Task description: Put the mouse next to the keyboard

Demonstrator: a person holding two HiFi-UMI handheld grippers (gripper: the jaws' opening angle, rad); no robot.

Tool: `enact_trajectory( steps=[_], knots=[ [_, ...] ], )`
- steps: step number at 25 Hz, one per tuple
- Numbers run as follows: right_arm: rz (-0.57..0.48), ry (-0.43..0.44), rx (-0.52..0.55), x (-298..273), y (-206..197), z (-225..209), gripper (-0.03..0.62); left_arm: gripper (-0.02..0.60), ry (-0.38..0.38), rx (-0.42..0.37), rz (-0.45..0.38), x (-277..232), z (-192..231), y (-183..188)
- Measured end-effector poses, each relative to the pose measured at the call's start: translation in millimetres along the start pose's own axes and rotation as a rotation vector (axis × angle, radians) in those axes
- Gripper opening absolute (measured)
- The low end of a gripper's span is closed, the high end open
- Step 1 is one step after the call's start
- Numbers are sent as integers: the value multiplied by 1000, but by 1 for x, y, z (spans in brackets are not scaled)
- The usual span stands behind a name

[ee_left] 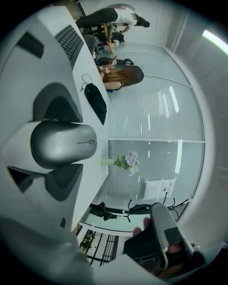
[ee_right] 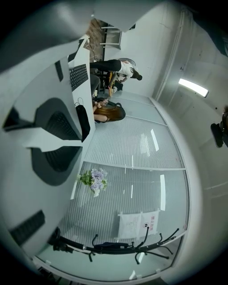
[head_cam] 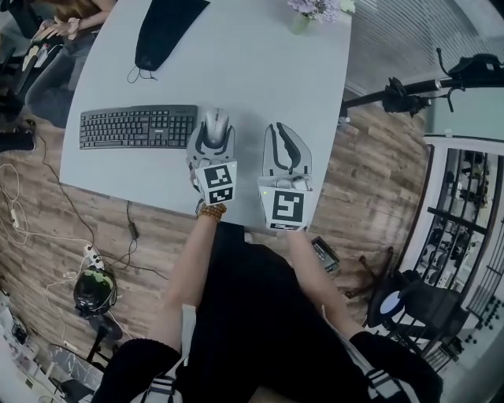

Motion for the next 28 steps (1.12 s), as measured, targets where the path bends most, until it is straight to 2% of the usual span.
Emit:
enact_trajectory(
  steps=[10,16,28],
  knots=[
    [61,-17,-3,-14,-21,0,29,295,-5,34,121,-24,-1,-46],
    [97,-22,-11,-21,-30,-2,29,295,8,51,166,-33,-2,-58],
    [112,-20,-11,-30,-38,-5,29,295,28,29,248,-41,-3,-77]
  ],
)
Point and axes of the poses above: the fingertips, and each gripper's own axes: x backward along the fingers, z to its left, y out of its top, the point moved 9 cm from there along x, backward along the fingers, and after that the axes turned 15 degrees about -z, right-handed, at the moved point
